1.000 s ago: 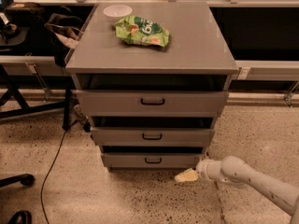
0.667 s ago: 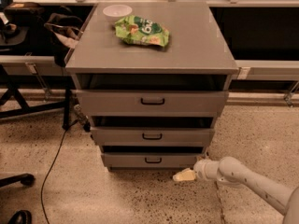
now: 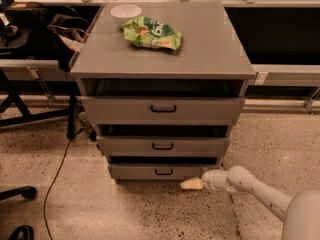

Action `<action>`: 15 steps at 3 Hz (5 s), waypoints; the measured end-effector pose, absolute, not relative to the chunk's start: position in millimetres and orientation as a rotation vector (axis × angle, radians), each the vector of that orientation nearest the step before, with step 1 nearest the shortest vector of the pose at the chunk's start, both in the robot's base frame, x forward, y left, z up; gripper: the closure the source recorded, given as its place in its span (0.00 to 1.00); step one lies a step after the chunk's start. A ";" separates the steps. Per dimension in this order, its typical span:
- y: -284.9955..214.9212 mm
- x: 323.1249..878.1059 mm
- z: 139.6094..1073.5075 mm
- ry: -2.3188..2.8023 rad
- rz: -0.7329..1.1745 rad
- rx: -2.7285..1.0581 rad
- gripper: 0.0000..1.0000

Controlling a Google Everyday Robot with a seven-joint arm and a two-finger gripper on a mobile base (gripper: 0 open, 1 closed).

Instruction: Open bottom drawer

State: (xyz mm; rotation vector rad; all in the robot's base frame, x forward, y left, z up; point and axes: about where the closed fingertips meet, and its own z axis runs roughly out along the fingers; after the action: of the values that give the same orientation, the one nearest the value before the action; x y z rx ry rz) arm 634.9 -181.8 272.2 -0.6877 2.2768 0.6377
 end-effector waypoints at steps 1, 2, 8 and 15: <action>-184.4 639.9 273.1 2.273 0.630 -0.682 0.38; -184.3 639.9 273.1 2.273 0.630 -0.682 0.62; -182.0 723.7 257.9 2.077 0.496 -0.427 1.00; -192.3 766.7 224.3 2.103 0.383 -0.301 1.00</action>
Offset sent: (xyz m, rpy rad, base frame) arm 0.0050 -0.0026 0.0009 -0.0013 -0.0067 -0.0064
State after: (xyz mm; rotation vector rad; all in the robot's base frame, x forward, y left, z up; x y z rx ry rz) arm 766.7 -192.3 224.3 -0.3011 2.1034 0.3833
